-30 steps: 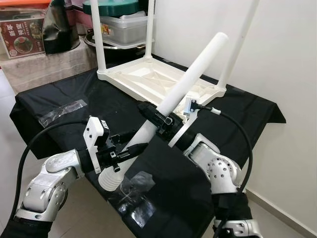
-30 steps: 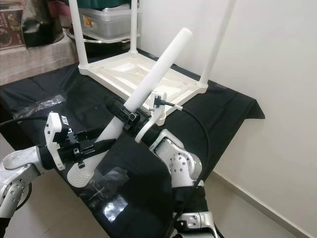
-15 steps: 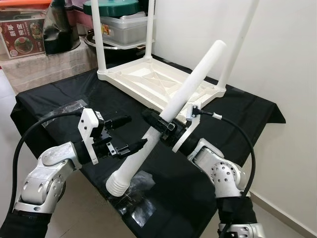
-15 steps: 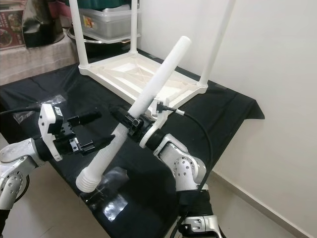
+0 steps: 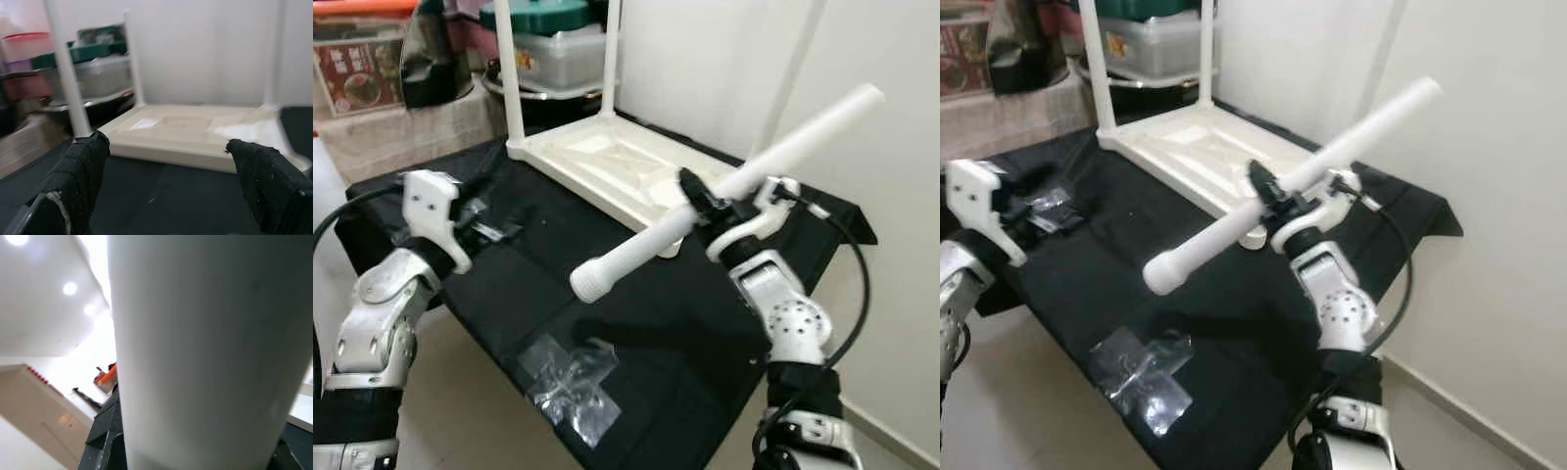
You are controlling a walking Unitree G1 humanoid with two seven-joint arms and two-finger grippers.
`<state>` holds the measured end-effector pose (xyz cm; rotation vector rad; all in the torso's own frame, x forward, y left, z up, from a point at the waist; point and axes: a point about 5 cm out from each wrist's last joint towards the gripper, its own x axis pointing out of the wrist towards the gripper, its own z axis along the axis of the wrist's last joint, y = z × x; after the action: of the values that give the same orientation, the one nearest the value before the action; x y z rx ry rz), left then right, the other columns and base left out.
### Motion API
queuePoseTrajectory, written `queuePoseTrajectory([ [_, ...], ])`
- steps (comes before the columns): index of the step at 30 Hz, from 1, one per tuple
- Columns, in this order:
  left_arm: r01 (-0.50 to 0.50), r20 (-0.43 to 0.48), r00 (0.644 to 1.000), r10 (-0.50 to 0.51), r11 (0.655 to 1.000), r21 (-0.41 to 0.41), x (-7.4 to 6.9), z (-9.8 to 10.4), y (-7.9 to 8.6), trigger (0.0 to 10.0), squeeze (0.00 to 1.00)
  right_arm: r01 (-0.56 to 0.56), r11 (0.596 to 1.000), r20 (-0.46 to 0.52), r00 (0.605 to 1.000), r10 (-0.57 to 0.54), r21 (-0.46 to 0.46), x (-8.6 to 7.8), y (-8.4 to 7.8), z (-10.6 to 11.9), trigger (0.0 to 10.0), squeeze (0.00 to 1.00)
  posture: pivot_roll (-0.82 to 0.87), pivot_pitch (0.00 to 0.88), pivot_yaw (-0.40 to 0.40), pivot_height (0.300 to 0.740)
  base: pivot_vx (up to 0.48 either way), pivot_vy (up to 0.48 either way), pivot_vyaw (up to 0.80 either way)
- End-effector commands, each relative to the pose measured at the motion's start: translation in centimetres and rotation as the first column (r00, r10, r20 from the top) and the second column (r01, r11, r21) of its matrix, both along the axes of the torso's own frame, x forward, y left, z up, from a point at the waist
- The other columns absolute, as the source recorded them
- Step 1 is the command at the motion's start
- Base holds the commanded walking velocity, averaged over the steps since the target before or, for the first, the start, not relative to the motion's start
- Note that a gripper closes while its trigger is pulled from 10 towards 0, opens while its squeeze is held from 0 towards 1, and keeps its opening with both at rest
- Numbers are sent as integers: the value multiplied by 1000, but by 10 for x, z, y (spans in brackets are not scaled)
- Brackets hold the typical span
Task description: Building children table
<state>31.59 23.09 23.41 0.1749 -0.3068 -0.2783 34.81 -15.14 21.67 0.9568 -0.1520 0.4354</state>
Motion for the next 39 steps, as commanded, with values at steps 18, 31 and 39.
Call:
queuePoseTrajectory([
  [18, -120, -66, 991, 117, 992, -48, -6, -43, -31, 10000, 0, 206, 967, -138, 973, -186, 152, -22, -24, -21, 0, 0, 131, 0, -73, 740, 0, -96, 0],
  [31, -126, -60, 991, 123, 990, -62, -7, -42, -38, 10000, 0, 156, 982, -93, 985, -146, 104, -18, -12, -7, 0, 0, 142, 0, -80, 740, 0, -466, 663],
  [39, -154, -55, 987, 150, 985, -78, -8, -44, -37, 10000, 0, 170, 981, -87, 983, -162, 95, -20, -15, -4, 0, 0, 139, 0, -81, 740, 0, -465, 800],
])
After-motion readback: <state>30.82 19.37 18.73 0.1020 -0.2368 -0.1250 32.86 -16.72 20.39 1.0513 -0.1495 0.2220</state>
